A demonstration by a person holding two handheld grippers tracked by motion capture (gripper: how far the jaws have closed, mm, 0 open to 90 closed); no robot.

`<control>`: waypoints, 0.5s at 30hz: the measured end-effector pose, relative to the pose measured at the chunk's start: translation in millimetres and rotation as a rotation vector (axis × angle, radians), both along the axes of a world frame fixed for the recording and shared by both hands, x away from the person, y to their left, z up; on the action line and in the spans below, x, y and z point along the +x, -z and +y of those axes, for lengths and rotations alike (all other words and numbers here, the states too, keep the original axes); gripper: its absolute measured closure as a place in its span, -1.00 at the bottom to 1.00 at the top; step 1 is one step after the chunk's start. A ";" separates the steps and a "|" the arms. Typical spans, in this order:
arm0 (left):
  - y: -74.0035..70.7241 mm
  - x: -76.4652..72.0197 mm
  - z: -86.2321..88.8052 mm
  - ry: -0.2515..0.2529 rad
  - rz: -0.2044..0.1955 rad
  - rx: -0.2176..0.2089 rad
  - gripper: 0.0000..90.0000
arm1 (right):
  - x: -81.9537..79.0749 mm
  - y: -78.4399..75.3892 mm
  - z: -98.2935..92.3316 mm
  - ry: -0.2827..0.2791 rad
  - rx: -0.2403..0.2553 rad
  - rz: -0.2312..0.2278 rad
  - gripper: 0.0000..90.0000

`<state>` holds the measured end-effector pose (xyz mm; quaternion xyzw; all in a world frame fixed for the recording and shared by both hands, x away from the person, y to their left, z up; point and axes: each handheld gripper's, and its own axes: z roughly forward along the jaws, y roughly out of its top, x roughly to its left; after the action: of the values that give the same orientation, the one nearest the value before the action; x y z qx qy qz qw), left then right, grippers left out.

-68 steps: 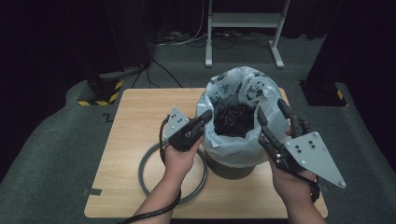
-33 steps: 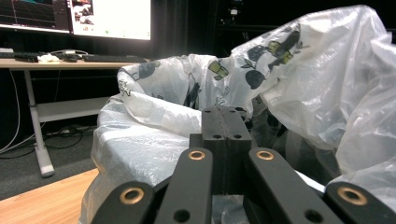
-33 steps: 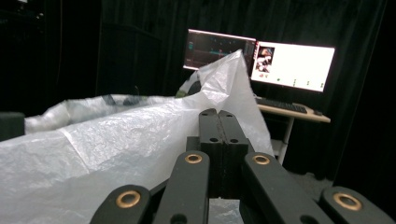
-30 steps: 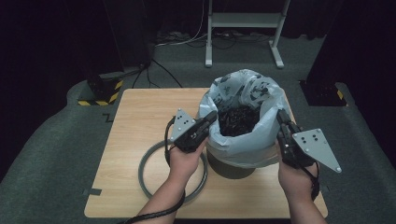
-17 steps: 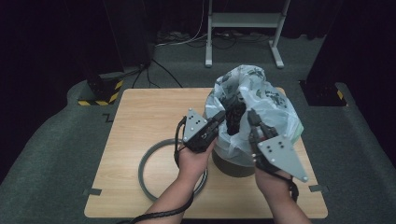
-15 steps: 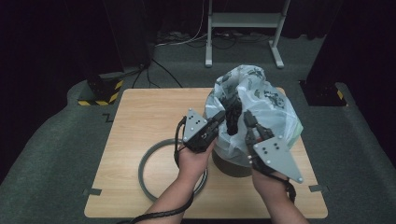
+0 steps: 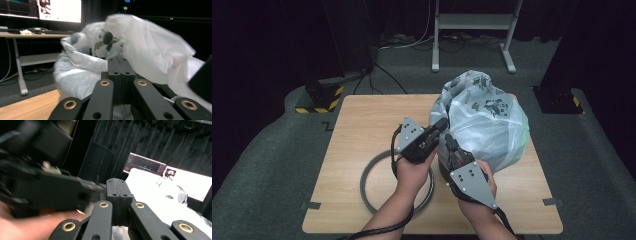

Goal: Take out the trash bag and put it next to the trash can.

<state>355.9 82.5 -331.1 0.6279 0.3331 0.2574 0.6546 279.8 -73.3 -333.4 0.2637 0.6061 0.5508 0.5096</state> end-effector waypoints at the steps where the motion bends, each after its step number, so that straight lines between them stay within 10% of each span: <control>1: 0.0 0.0 0.0 0.000 0.000 0.000 0.94 | 0.0 0.0 0.0 0.000 0.000 0.000 1.00; 12: -21.7 -8.6 16.7 -0.008 -0.041 -0.051 0.26 | 10.7 18.0 2.1 -0.013 -0.018 0.051 1.00; 15: -19.8 2.0 9.8 0.022 0.020 -0.041 0.06 | 12.1 18.7 1.5 -0.027 -0.023 0.041 1.00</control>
<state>357.9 92.3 -311.3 0.6205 0.3379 0.2367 0.6669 291.9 -71.9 -352.0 0.2612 0.6261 0.5450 0.4926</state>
